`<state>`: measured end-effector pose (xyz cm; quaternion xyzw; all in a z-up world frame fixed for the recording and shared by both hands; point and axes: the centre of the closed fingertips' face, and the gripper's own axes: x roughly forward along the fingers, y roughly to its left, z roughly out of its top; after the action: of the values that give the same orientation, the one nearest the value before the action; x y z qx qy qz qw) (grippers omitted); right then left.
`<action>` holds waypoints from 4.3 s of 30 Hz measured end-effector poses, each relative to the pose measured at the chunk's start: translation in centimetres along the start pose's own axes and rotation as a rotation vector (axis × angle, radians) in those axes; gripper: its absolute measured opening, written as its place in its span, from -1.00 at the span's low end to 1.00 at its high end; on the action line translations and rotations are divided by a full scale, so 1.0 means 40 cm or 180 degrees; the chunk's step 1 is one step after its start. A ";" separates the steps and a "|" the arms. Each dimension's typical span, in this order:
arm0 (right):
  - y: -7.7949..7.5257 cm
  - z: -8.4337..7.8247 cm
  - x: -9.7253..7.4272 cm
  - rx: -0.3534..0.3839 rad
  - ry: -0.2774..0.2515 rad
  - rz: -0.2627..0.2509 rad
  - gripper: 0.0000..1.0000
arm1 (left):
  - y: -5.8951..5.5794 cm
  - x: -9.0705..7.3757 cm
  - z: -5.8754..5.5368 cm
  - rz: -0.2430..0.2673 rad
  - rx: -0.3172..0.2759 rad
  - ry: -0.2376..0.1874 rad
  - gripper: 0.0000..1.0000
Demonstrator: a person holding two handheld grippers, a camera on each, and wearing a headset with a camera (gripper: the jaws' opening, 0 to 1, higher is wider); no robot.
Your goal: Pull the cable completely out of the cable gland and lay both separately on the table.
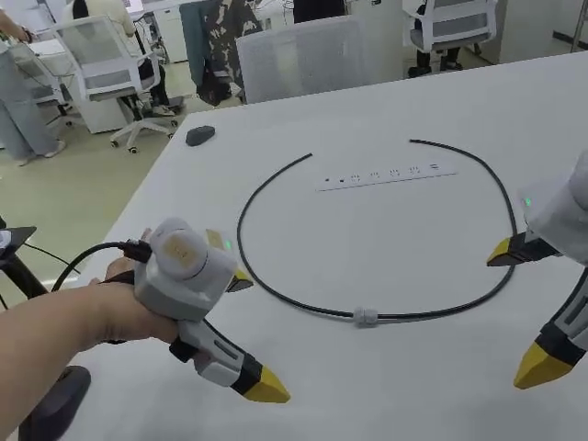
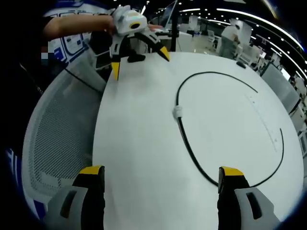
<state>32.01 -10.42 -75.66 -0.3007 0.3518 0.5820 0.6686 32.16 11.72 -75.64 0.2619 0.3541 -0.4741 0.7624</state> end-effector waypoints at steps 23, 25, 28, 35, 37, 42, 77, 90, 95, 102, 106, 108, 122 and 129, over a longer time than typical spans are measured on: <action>-0.024 0.024 0.036 0.0071 -0.0096 -0.0083 0.99 | -0.002 0.027 -0.030 -0.0041 -0.0146 0.0115 0.99; -0.023 0.018 0.047 0.0163 -0.0087 -0.0042 0.98 | 0.016 0.031 -0.036 0.0028 -0.0160 0.0129 0.99; -0.027 0.019 0.058 0.0228 -0.0125 -0.0009 0.94 | 0.042 0.035 -0.049 0.0108 -0.0266 0.0203 0.99; -0.038 0.042 0.092 0.0241 -0.0209 0.0055 0.79 | 0.050 0.056 -0.039 0.0021 -0.0133 0.0112 0.99; -0.044 0.050 0.105 0.0210 -0.0230 0.0067 0.75 | 0.058 0.067 -0.042 0.0001 -0.0186 0.0130 0.99; -0.058 0.073 0.134 0.0179 -0.0292 0.0075 0.70 | 0.058 0.091 -0.029 -0.0075 -0.0119 0.0006 0.99; -0.117 0.196 0.328 0.0401 -0.0846 0.0145 -0.64 | 0.036 0.160 0.071 -0.0289 -0.0399 -0.0687 0.60; -0.031 0.223 0.256 0.0042 -0.0975 0.0283 -0.86 | -0.002 0.152 0.129 -0.0544 -0.0670 -0.1034 0.46; 0.055 0.235 0.164 -0.0465 -0.0945 0.0435 -0.86 | -0.077 0.123 0.199 -0.0944 -0.0829 -0.1241 0.10; 0.130 0.257 0.044 -0.0979 -0.0915 0.0106 -0.87 | -0.176 0.085 0.280 -0.1454 -0.1157 -0.1503 -0.31; 0.156 0.254 0.021 -0.1095 -0.0862 0.0016 -0.87 | -0.224 0.054 0.311 -0.1738 -0.1309 -0.1636 -0.52; 0.163 0.251 0.013 -0.1104 -0.0857 -0.0007 -0.87 | -0.240 0.049 0.316 -0.1717 -0.1260 -0.1635 -0.54; 0.194 0.254 -0.017 -0.1264 -0.0865 -0.0103 -0.86 | -0.273 0.026 0.326 -0.1702 -0.1149 -0.1656 -0.69; 0.206 0.252 -0.054 -0.0175 -0.1050 0.0421 -0.47 | -0.284 0.018 0.327 -0.1513 -0.0457 -0.1582 -0.71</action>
<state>24.90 -2.28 -68.07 -0.1956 0.2404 0.6755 0.6690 25.85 -2.97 -68.91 -0.0055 0.2412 -0.6615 0.7101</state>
